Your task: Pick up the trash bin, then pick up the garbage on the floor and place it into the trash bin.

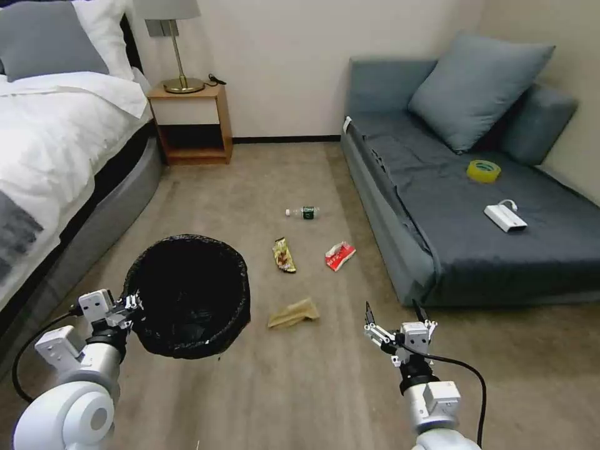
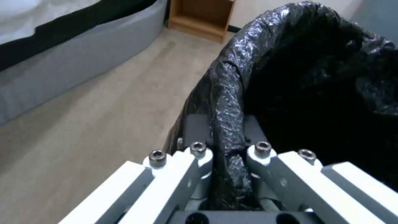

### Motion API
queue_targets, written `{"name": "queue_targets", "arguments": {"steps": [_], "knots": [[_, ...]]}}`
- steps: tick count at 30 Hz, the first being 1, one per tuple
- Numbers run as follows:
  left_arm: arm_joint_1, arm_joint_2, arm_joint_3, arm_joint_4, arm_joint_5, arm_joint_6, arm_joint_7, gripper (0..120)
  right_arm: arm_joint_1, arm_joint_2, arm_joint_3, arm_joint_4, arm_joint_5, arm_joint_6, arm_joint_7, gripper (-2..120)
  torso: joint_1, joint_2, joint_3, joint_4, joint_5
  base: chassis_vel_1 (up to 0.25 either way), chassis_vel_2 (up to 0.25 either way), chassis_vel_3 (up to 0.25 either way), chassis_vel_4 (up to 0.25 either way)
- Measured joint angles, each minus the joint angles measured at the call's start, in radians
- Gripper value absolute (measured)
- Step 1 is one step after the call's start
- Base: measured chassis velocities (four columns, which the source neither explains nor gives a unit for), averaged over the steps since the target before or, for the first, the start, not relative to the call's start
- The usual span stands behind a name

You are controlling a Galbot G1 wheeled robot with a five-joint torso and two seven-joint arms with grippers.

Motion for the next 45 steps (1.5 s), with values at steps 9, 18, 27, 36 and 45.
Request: {"name": "queue_targets", "arguments": {"steps": [9, 18, 27, 36, 45], "knots": [[0.004, -0.002, -0.013, 0.001, -0.006, -0.003, 0.003, 4, 0.005, 0.001, -0.012, -0.021, -0.026, 0.024, 0.009, 100, 0.0, 0.0, 0.0, 0.0, 0.0003, -0.236, 0.248, 0.238, -0.231], [0.005, -0.003, -0.024, 0.005, -0.011, -0.007, 0.008, 4, 0.016, -0.008, -0.028, -0.037, -0.034, 0.042, 0.01, 100, 0.0, 0.0, 0.0, -0.0001, 0.0001, -0.159, 0.176, 0.167, -0.149], [0.003, 0.011, -0.043, 0.02, -0.013, -0.007, 0.029, 4, 0.071, -0.083, -0.095, -0.075, -0.023, 0.06, -0.041, 100, 0.0, 0.0, 0.0, -0.0001, 0.0, -0.01, 0.015, 0.005, -0.011], [0.03, 0.038, -0.095, 0.05, -0.005, -0.015, 0.087, 4, 0.343, -0.444, -0.347, -0.212, 0.189, -0.125, -0.078, 100, 0.0, 0.0, 0.0, 0.0, 0.0002, 0.0, 0.0, 0.0, 0.0], [0.032, 0.038, -0.127, 0.068, -0.025, -0.032, 0.103, 4, 0.688, -0.635, -0.675, -0.316, 0.562, -0.205, -0.085, 100, 0.0, 0.0, 0.0, 0.0002, 0.0, 0.0, 0.0, 0.0, 0.0]]}}
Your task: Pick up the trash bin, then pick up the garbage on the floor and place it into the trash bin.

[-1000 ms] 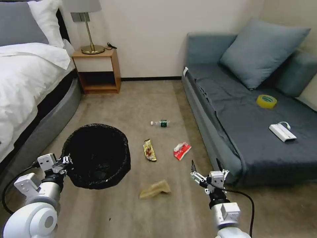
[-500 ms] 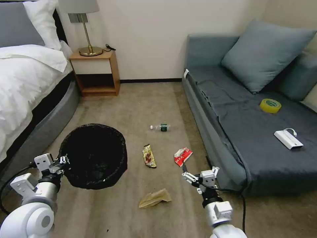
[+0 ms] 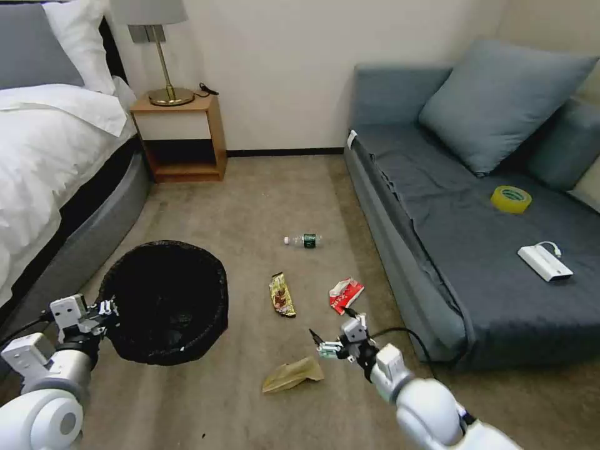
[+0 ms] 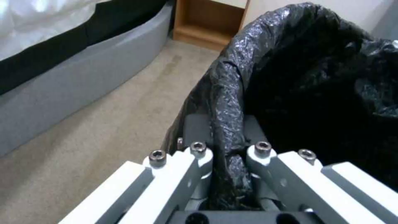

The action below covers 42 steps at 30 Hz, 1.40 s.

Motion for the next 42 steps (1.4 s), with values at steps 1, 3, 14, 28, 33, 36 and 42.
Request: {"name": "queue_targets", "arguments": {"steps": [1, 3, 14, 28, 33, 36, 42], "knots": [[0.0, 0.0, -0.005, 0.003, -0.001, -0.002, 0.002, 4, 0.047, -0.008, -0.053, -0.021, 0.035, -0.012, -0.017, 100, 0.0, 0.0, 0.0, -0.0001, 0.0003, 0.0, 0.0, 0.0, 0.0], [-0.001, 0.0, -0.008, 0.008, -0.002, -0.004, 0.004, 4, 0.084, -0.014, -0.092, -0.038, 0.06, -0.027, -0.037, 100, 0.0, 0.0, 0.0, -0.0001, 0.0003, 0.0, 0.0, 0.0, 0.0], [0.002, 0.01, -0.055, 0.059, -0.011, -0.028, 0.028, 4, 0.366, 0.004, -0.413, -0.242, 0.218, -0.114, -0.223, 100, 0.0, 0.0, 0.0, -0.0002, -0.0002, 0.0, 0.0, 0.0, 0.0], [-0.005, 0.03, -0.067, 0.097, -0.02, -0.052, 0.044, 4, 0.526, 0.127, -0.614, -0.542, 0.131, -0.068, -0.358, 100, 0.0, 0.0, 0.0, -0.0002, 0.0, 0.0, 0.0, 0.0, 0.0], [-0.006, 0.028, -0.062, 0.111, -0.018, -0.059, 0.048, 4, 0.529, 0.16, -0.631, -0.605, 0.095, -0.042, -0.366, 100, 0.0, 0.0, 0.0, -0.0002, -0.0001, 0.0, 0.0, 0.0, 0.0], [-0.013, 0.031, -0.055, 0.123, -0.017, -0.065, 0.052, 4, 0.528, 0.205, -0.633, -0.661, 0.072, -0.03, -0.366, 100, 0.0, 0.0, 0.0, -0.0002, -0.0001, 0.0, 0.0, 0.0, 0.0], [-0.018, 0.033, -0.045, 0.135, -0.014, -0.073, 0.057, 4, 0.515, 0.258, -0.627, -0.718, 0.053, -0.014, -0.356, 94, 0.0, 0.0, 0.0, -0.0001, 0.0001, 0.0, 0.0, 0.0, 0.0]]}}
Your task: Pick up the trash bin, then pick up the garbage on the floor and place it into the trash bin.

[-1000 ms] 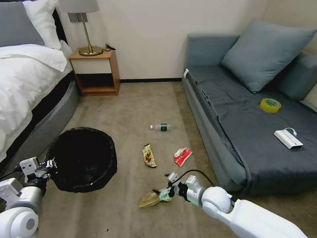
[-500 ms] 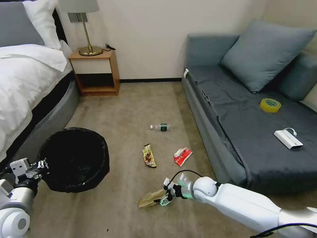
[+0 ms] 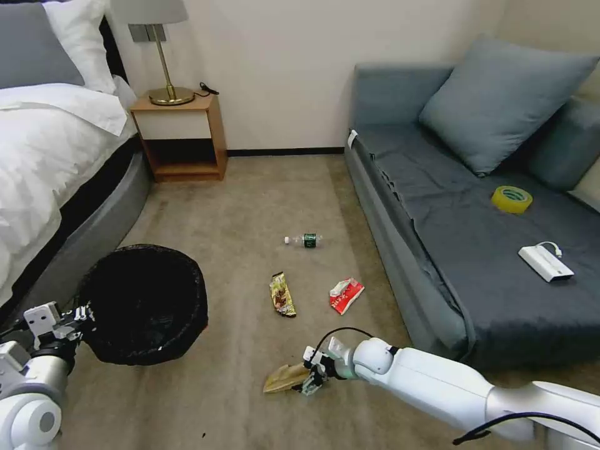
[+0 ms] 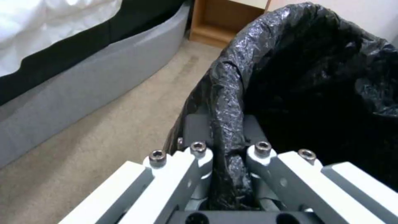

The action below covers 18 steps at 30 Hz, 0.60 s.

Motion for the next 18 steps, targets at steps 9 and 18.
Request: {"name": "queue_targets", "arguments": {"steps": [9, 18], "knots": [[0.002, -0.002, 0.008, 0.006, 0.003, -0.011, 0.008, 4, -0.011, 0.002, 0.015, 0.004, 0.0, 0.012, 0.024, 61, 0.0, 0.0, 0.0, -0.0001, -0.0002, 0.0, 0.0, 0.0, 0.0], [-0.001, 0.005, 0.015, 0.014, -0.01, -0.015, 0.012, 4, -0.018, 0.013, 0.019, 0.013, 0.0, 0.012, 0.043, 30, 0.0, 0.0, 0.0, -0.0002, -0.0002, 0.0, 0.0, 0.0, 0.0]]}}
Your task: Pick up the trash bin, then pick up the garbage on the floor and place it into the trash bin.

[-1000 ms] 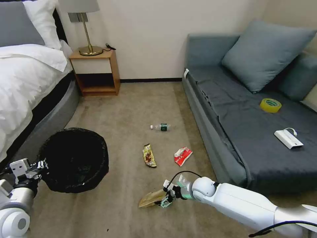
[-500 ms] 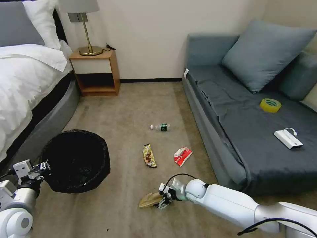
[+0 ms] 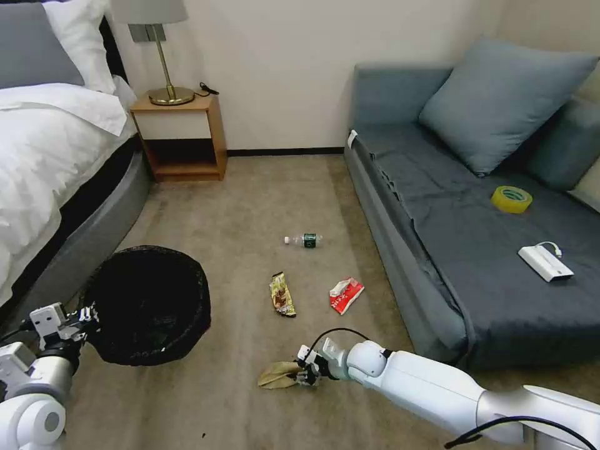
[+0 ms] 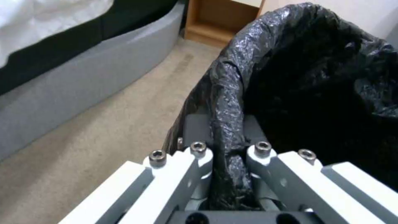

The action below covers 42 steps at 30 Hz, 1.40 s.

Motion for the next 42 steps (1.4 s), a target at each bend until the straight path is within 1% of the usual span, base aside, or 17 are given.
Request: {"name": "queue_targets", "arguments": {"steps": [1, 3, 4, 7, 9, 12, 16, 17, 21, 22, 25, 28, 30, 32, 33, 35, 42], "knots": [[-0.001, 0.002, 0.003, 0.002, -0.005, 0.002, 0.0, 4, -0.002, 0.009, 0.001, -0.002, -0.001, 0.002, 0.002, 25, 0.0, 0.0, 0.0, 0.0001, 0.0002, 0.0, 0.0, 0.0, 0.0], [-0.001, 0.002, 0.003, 0.002, -0.005, 0.002, 0.0, 4, -0.002, 0.009, 0.001, -0.002, -0.001, 0.002, 0.002, 25, 0.0, 0.0, 0.0, 0.0001, 0.0002, 0.0, 0.0, 0.0, 0.0], [-0.003, 0.003, 0.008, 0.003, -0.01, 0.006, -0.001, 4, -0.005, 0.016, 0.008, -0.002, -0.001, 0.003, 0.007, 16, 0.0, 0.0, 0.0, 0.0002, 0.0002, 0.0, 0.0, 0.0, 0.0], [-0.004, 0.003, 0.017, 0.003, -0.015, 0.013, -0.004, 4, -0.009, 0.015, 0.03, 0.01, -0.001, 0.003, 0.018, 8, 0.0, 0.0, 0.0, 0.0002, 0.0002, 0.0, 0.0, 0.0, 0.0], [-0.009, 0.001, 0.036, 0.003, -0.018, 0.02, -0.006, 4, -0.012, 0.003, 0.071, 0.038, 0.0, 0.008, 0.034, 0, 0.0, 0.0, 0.0, 0.0002, 0.0002, 0.0, 0.0, 0.0, 0.0], [-0.015, -0.003, 0.052, 0.004, -0.018, 0.025, -0.01, 4, -0.014, -0.019, 0.102, 0.072, 0.0, 0.009, 0.046, 0, 0.0, 0.0, 0.0, 0.0001, 0.0002, 0.0, 0.0, 0.0, 0.0], [-0.026, -0.004, 0.081, 0.014, -0.018, 0.033, -0.017, 4, -0.022, -0.084, 0.184, 0.193, 0.013, 0.005, 0.088, 0, 0.0, 0.0, 0.0, 0.0001, 0.0003, 0.0, 0.0, 0.0, 0.0], [-0.026, -0.004, 0.081, 0.014, -0.018, 0.033, -0.017, 4, -0.022, -0.084, 0.184, 0.193, 0.013, 0.005, 0.088, 0, 0.0, 0.0, 0.0, 0.0001, 0.0003, 0.0, 0.0, 0.0, 0.0], [-0.026, -0.012, 0.11, 0.013, -0.014, 0.039, -0.02, 4, -0.044, -0.14, 0.326, 0.328, -0.003, 0.012, 0.132, 0, 0.0, 0.0, 0.0, -0.0001, 0.0004, 0.0, 0.0, 0.0, 0.0], [-0.026, -0.012, 0.11, 0.013, -0.014, 0.039, -0.02, 4, -0.044, -0.14, 0.326, 0.328, -0.003, 0.012, 0.132, 0, 0.0, 0.0, 0.0, -0.0001, 0.0004, 0.0, 0.0, 0.0, 0.0], [-0.022, -0.02, 0.135, 0.005, -0.005, 0.044, -0.025, 4, -0.042, -0.155, 0.404, 0.431, 0.018, 0.014, 0.164, 0, 0.0, 0.0, 0.0, -0.0001, 0.0003, 0.0, 0.0, 0.0, 0.0], [-0.022, -0.022, 0.144, 0.001, 0.001, 0.045, -0.025, 4, -0.033, -0.158, 0.416, 0.469, 0.035, 0.014, 0.177, 0, 0.0, 0.0, 0.0, 0.0001, 0.0003, 0.0, 0.0, 0.0, 0.0], [-0.022, -0.026, 0.169, -0.013, 0.021, 0.048, -0.029, 4, 0.011, -0.17, 0.426, 0.587, 0.102, 0.007, 0.22, 0, 0.0, 0.0, 0.0, 0.0002, 0.0003, 0.0, 0.0, 0.0, 0.0], [-0.022, -0.027, 0.169, -0.013, 0.021, 0.049, -0.029, 4, 0.014, -0.171, 0.426, 0.595, 0.107, 0.006, 0.222, 0, 0.0, 0.0, 0.0, 0.0002, 0.0003, 0.0, 0.0, 0.0, 0.0], [-0.023, -0.029, 0.179, -0.018, 0.027, 0.05, -0.032, 4, 0.032, -0.174, 0.421, 0.634, 0.131, 0.005, 0.235, 0, 0.0, 0.0, 0.0, 0.0002, 0.0001, 0.0, 0.0, 0.0, 0.0], [-0.026, -0.039, 0.205, -0.031, 0.043, 0.053, -0.04, 4, 0.081, -0.173, 0.376, 0.731, 0.201, 0.001, 0.272, 0, 0.0, 0.0, 0.0, 0.0, 0.0003, 0.0, 0.0, 0.0, 0.0], [-0.022, -0.052, 0.224, -0.048, 0.052, 0.058, -0.048, 4, 0.112, -0.15, 0.275, 0.823, 0.243, 0.0, 0.308, 0, 0.0, 0.0, 0.0, 0.0001, 0.0, 0.0, 0.0, 0.0, 0.0]]}}
